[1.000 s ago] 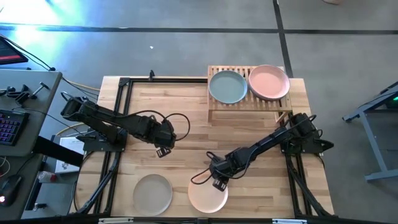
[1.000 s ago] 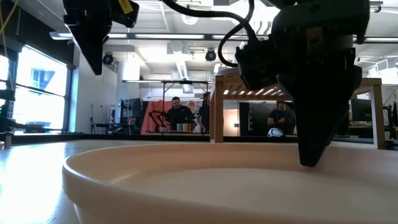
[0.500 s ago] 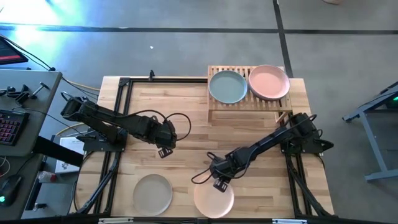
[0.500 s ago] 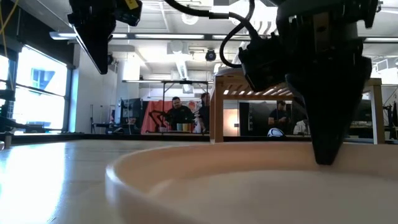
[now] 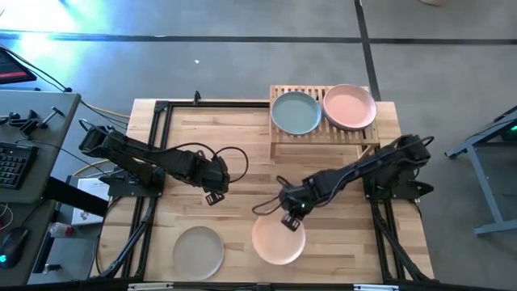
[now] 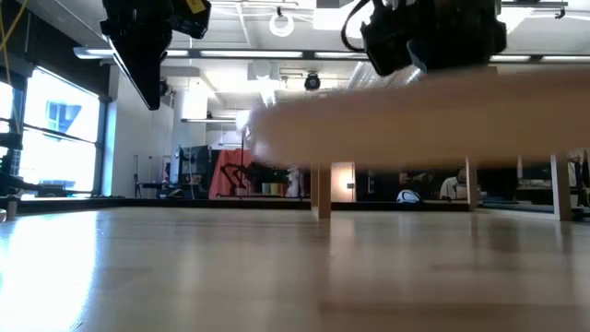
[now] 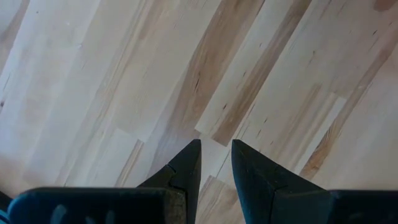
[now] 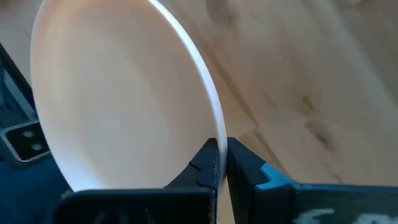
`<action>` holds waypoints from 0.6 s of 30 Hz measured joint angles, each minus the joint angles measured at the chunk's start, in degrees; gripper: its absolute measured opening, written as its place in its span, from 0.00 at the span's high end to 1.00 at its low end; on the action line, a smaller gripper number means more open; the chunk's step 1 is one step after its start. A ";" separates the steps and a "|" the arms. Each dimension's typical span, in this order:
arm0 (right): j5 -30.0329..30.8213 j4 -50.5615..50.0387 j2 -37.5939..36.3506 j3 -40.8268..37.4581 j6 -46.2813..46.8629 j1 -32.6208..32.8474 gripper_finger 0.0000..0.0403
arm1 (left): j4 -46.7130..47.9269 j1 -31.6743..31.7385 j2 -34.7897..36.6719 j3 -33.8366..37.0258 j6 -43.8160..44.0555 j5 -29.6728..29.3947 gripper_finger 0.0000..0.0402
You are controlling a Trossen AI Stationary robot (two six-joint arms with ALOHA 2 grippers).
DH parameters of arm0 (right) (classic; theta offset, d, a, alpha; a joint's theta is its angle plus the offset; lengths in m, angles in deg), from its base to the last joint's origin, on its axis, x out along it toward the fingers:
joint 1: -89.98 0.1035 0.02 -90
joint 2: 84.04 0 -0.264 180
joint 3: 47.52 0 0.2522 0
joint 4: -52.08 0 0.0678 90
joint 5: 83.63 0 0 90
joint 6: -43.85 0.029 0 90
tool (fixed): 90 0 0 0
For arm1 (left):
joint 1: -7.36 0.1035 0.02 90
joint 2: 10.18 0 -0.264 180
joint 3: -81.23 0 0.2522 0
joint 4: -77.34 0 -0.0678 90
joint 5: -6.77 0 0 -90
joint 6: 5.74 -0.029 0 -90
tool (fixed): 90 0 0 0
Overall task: Place and stack plates onto a shelf
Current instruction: Stack the light orange plate on top of the light blue plate on the shelf
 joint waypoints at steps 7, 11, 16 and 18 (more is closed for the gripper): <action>2.84 -5.22 -8.25 0.00 -0.10 -4.36 1.00 | -0.01 0.00 0.00 0.00 -0.07 0.00 0.81; 5.07 -8.29 -13.74 0.00 -0.09 -7.24 1.00 | -0.12 0.02 0.00 0.00 -0.10 -0.28 0.81; 8.15 -9.81 -20.65 0.00 -0.58 -11.75 1.00 | -1.32 0.69 0.00 0.00 -2.79 -0.88 0.81; 9.20 -9.83 -23.33 0.00 -1.57 -13.86 1.00 | -2.01 1.10 0.00 0.00 -4.24 -0.92 0.80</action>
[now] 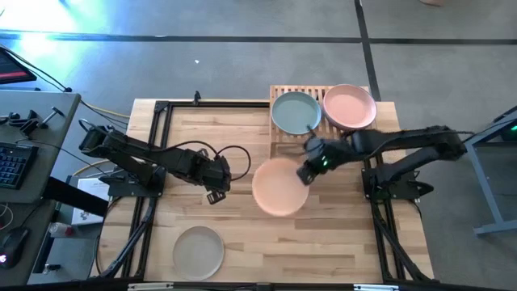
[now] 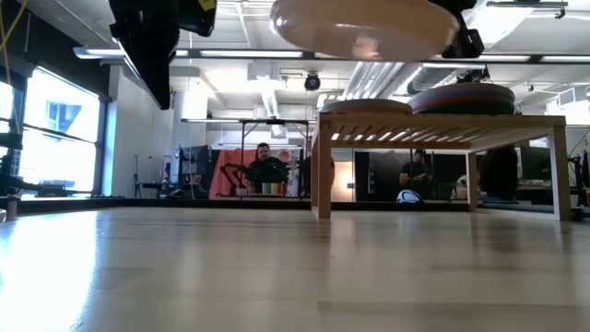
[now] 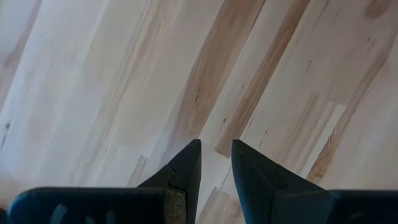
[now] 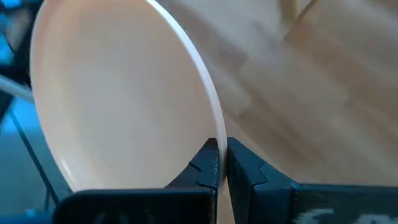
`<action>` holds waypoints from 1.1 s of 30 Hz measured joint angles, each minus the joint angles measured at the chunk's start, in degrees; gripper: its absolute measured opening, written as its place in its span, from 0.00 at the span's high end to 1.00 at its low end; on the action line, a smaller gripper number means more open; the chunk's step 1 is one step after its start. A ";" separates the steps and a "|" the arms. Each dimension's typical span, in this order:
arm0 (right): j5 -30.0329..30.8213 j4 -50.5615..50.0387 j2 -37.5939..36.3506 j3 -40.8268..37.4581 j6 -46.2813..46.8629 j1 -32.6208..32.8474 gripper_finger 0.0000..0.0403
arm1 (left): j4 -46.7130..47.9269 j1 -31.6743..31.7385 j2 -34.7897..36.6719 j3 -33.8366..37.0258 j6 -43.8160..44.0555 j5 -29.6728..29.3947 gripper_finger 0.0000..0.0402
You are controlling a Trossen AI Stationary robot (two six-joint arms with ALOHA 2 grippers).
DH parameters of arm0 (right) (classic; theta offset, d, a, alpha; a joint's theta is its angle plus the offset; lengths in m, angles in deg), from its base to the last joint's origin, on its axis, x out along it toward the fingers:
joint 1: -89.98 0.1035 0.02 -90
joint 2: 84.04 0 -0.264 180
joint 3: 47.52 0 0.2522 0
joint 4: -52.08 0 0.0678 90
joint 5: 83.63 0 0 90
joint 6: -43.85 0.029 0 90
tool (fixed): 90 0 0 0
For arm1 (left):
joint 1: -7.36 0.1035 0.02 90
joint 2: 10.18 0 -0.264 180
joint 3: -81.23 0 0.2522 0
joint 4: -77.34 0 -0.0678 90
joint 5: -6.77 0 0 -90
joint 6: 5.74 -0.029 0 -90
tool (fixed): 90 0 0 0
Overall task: Place and stack plates onto a shelf
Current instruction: Stack the light orange plate on top of the light blue plate on the shelf
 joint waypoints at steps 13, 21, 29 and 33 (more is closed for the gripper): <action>0.59 3.01 -10.60 0.00 -10.20 -20.40 1.00 | -1.93 5.89 0.00 0.00 -6.43 -2.27 0.81; 0.51 14.71 -10.78 0.00 -18.24 -33.76 1.00 | -2.67 11.45 0.00 0.00 -7.92 -3.26 0.81; 0.53 30.67 -10.76 0.00 -24.60 -44.25 1.00 | -4.78 16.14 0.00 0.00 -9.94 -3.26 0.81; 0.51 36.99 -10.76 0.00 -26.47 -48.66 1.00 | -5.16 18.13 0.00 0.00 -9.88 -3.26 0.81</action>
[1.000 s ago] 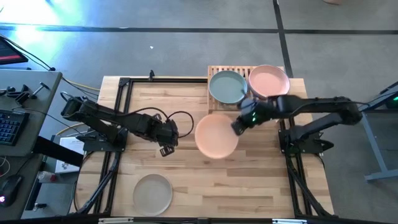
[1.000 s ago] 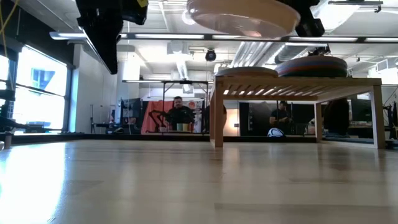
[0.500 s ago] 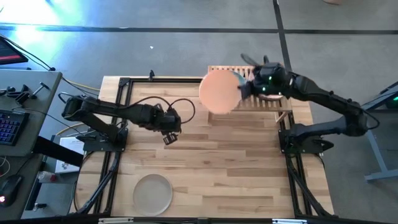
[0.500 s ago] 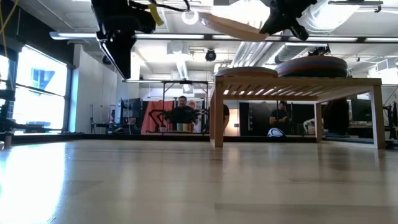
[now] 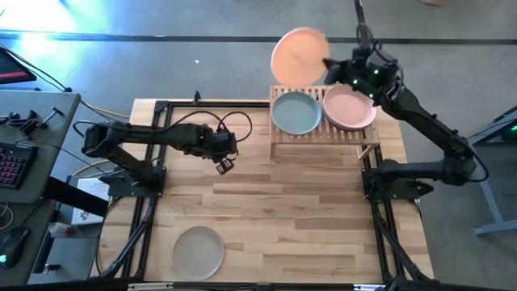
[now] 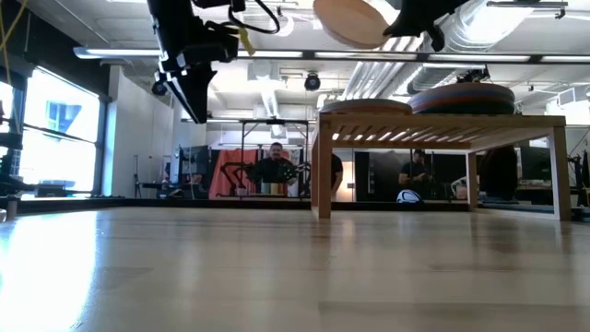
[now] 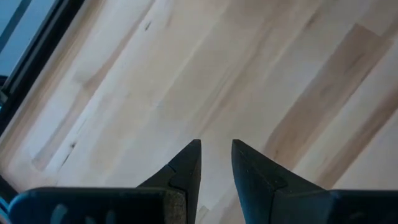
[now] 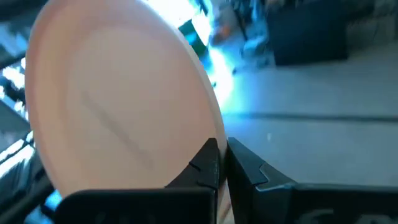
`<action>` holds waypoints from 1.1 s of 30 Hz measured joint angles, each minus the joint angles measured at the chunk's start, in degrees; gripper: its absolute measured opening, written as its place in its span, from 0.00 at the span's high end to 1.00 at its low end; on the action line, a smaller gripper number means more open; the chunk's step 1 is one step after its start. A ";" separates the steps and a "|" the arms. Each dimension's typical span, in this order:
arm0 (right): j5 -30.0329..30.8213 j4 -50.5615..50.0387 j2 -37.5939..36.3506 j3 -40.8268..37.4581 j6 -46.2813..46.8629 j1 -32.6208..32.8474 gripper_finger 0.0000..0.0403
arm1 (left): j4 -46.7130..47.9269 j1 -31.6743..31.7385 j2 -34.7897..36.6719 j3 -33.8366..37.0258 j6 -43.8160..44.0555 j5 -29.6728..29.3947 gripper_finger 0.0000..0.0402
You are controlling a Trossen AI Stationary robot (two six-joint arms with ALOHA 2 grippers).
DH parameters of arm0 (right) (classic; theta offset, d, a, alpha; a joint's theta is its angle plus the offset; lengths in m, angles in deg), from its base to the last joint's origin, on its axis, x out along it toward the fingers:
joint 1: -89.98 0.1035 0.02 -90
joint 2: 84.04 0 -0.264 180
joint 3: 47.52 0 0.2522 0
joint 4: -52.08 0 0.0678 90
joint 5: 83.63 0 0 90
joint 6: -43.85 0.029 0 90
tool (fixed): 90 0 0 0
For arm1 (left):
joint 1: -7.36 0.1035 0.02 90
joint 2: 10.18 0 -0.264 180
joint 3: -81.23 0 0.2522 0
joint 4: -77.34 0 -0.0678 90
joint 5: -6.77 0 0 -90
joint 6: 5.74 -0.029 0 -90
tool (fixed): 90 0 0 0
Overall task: Place and stack plates onto a shelf
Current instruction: Stack the light orange plate on top of the light blue plate on the shelf
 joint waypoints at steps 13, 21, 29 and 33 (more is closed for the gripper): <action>-7.18 10.31 0.41 0.00 -0.54 -11.31 1.00 | -0.05 4.99 0.00 0.00 0.05 0.01 0.81; -12.40 6.54 4.95 3.52 -4.11 -12.49 1.00 | -0.05 6.66 0.00 0.00 0.06 0.02 0.81; -12.31 -12.88 14.13 17.81 -10.53 -12.02 1.00 | -0.05 8.12 0.00 0.00 0.06 0.04 0.81; -12.57 -22.93 18.47 23.79 -10.93 -12.00 1.00 | -0.06 8.75 0.00 0.00 0.05 0.04 0.81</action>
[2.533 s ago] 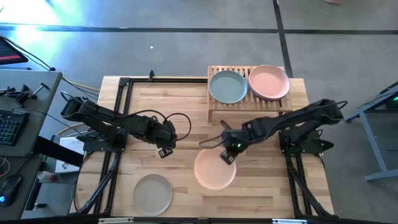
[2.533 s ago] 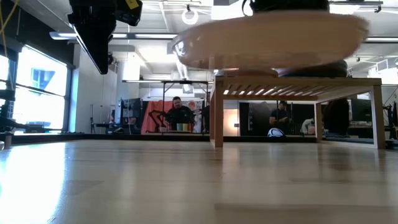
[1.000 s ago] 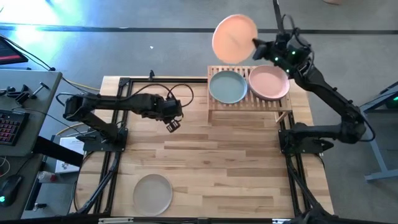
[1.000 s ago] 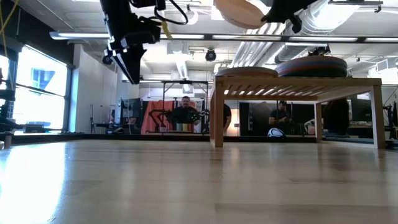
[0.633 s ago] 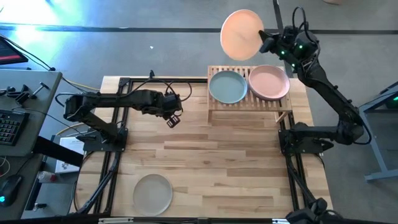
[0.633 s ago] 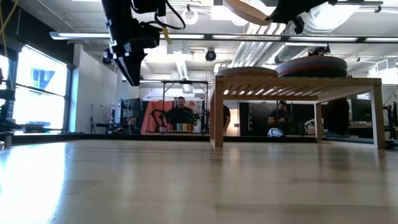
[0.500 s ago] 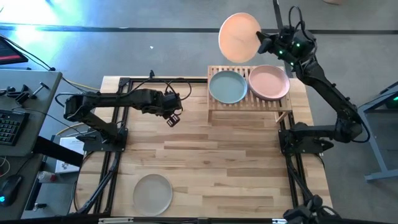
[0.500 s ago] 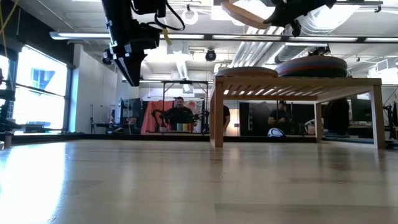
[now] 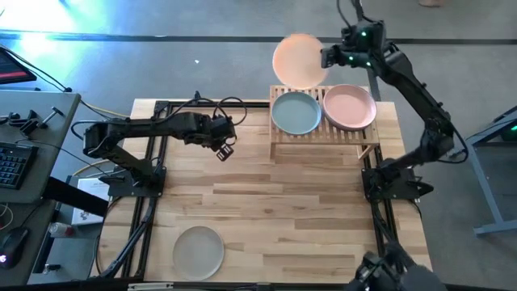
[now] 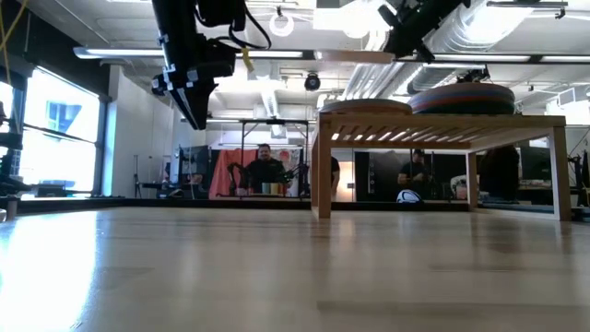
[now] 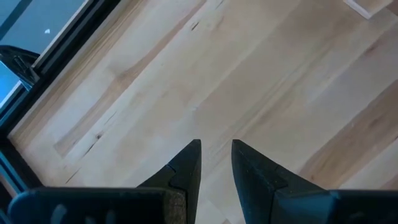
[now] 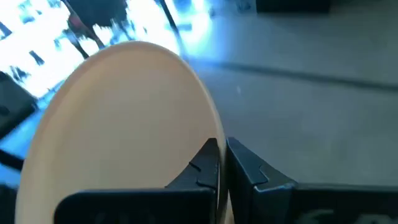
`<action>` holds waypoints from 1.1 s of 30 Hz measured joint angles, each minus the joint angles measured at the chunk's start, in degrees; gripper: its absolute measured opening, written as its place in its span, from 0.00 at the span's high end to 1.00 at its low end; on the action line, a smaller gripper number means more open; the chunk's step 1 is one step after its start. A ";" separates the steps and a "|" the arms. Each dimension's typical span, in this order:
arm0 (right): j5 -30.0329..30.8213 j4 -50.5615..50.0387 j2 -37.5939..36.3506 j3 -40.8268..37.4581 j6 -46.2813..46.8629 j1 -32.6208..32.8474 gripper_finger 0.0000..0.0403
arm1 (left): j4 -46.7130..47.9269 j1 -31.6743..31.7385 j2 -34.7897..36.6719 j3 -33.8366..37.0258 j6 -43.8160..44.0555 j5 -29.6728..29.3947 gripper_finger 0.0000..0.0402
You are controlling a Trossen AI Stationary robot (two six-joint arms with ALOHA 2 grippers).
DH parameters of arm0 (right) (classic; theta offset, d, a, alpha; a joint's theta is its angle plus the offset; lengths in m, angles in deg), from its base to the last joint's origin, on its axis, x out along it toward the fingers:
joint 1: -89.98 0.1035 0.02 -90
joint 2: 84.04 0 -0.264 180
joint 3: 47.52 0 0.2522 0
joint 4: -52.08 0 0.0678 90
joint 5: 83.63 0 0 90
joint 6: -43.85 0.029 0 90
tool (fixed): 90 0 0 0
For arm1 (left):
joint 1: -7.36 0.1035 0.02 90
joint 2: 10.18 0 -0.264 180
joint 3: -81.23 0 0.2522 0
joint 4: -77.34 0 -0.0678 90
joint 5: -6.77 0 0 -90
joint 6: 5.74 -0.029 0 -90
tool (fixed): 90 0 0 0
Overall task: Place and stack plates onto a shelf
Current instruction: Stack the light orange plate on top of the light blue plate on the shelf
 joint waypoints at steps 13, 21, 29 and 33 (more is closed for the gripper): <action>-3.62 -22.16 9.45 6.22 -6.45 1.95 1.00 | -0.01 0.72 0.00 0.00 -0.01 0.00 0.81; -2.00 -23.71 12.27 6.19 -9.76 7.03 1.00 | 0.01 0.70 0.00 0.00 -0.01 0.00 0.81; 1.30 -24.85 12.55 6.15 -10.12 8.60 1.00 | 0.01 0.70 0.00 0.00 -0.01 0.00 0.81; 2.63 -27.05 12.39 6.14 -10.06 8.52 1.00 | 0.01 0.70 0.00 0.00 -0.52 0.00 0.81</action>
